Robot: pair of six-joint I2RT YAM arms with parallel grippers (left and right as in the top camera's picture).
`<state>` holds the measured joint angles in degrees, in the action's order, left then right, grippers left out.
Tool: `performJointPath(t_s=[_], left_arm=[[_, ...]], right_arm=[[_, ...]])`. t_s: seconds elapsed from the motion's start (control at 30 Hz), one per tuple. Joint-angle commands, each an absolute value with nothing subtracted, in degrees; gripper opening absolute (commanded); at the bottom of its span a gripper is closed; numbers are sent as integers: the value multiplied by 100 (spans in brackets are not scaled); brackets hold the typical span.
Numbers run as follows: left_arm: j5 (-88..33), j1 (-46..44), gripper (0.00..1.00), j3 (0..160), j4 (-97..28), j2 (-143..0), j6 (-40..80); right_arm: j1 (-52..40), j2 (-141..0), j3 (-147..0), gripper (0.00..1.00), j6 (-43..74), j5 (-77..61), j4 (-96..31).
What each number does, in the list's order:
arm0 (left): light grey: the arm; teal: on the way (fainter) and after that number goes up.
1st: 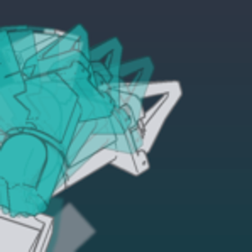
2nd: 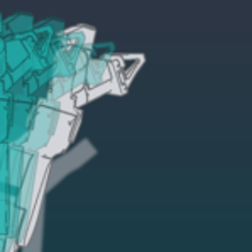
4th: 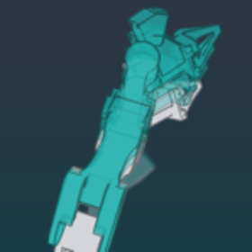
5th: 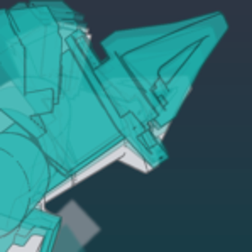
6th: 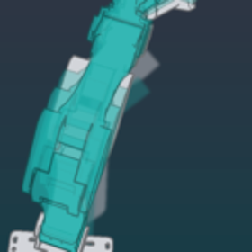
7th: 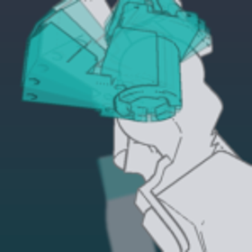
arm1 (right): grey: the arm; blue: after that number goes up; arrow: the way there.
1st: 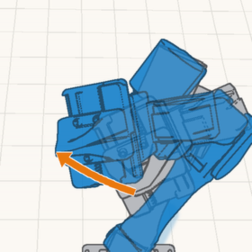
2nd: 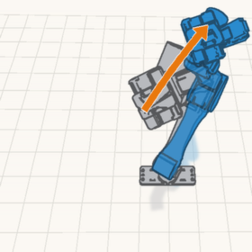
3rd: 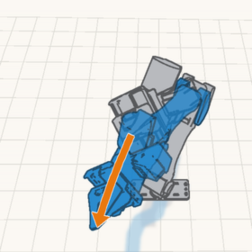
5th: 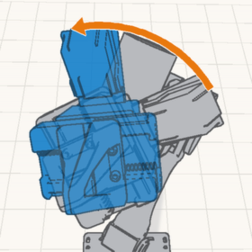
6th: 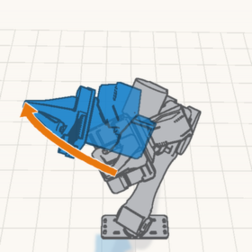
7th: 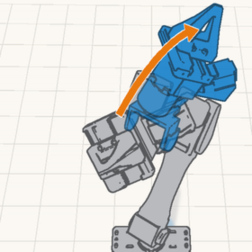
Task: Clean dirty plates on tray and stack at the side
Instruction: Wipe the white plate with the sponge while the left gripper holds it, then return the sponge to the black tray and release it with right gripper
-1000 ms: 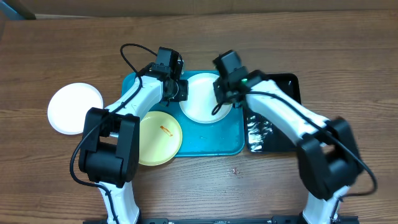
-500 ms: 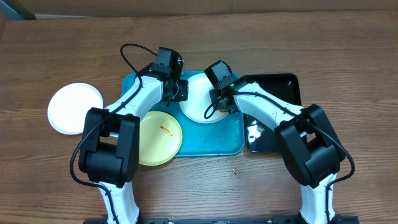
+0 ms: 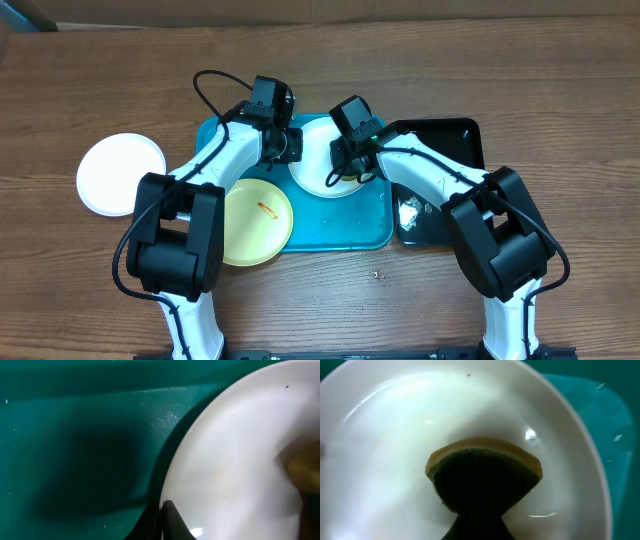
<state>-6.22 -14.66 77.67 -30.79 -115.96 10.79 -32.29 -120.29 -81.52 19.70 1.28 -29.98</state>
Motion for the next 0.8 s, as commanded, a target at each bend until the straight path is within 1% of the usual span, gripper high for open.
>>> performJointPath(t_s=[0.0, 0.07, 0.17, 0.3, 0.4, 0.47, 0.57, 0.63, 0.7, 0.77], left_arm=[[-598, -1505, 6, 7837, -3059, -11690, 1179], [-598, -1505, 6, 7837, -3059, -11690, 1181], [-598, -1505, 7, 7837, -3059, -11690, 1179], [-598, -1505, 10, 7837, -3059, -11690, 1181], [-598, -1505, 10, 7837, -3059, -11690, 1179], [-598, -1505, 10, 7837, -3057, -11690, 1179], [-598, -1505, 12, 7837, -3052, -11690, 1181], [-598, -1505, 17, 7837, -3035, -11690, 1179], [-600, -1505, 20, 7837, -3017, -11690, 1181], [-600, -1505, 28, 7837, -3017, -11690, 1181]], right_arm=[[-3242, -12143, -8071, 4, 2128, -596, -2862], [-3166, -12099, -8169, 4, 2130, -972, -2665], [-2915, -11998, -8521, 4, 2130, -1894, -2578], [-2414, -11815, -9091, 4, 2128, -3133, -2731], [-1979, -11605, -9336, 4, 2126, -3752, -2991], [-1647, -11399, -9347, 4, 2060, -3820, -3345], [-1186, -11214, -9345, 4, 1610, -3741, -4187], [-908, -11185, -9345, 4, 1282, -3498, -4864], [-690, -11190, -9323, 4, 1035, -3033, -5502], [-552, -11192, -9233, 4, 952, -2314, -6005]])
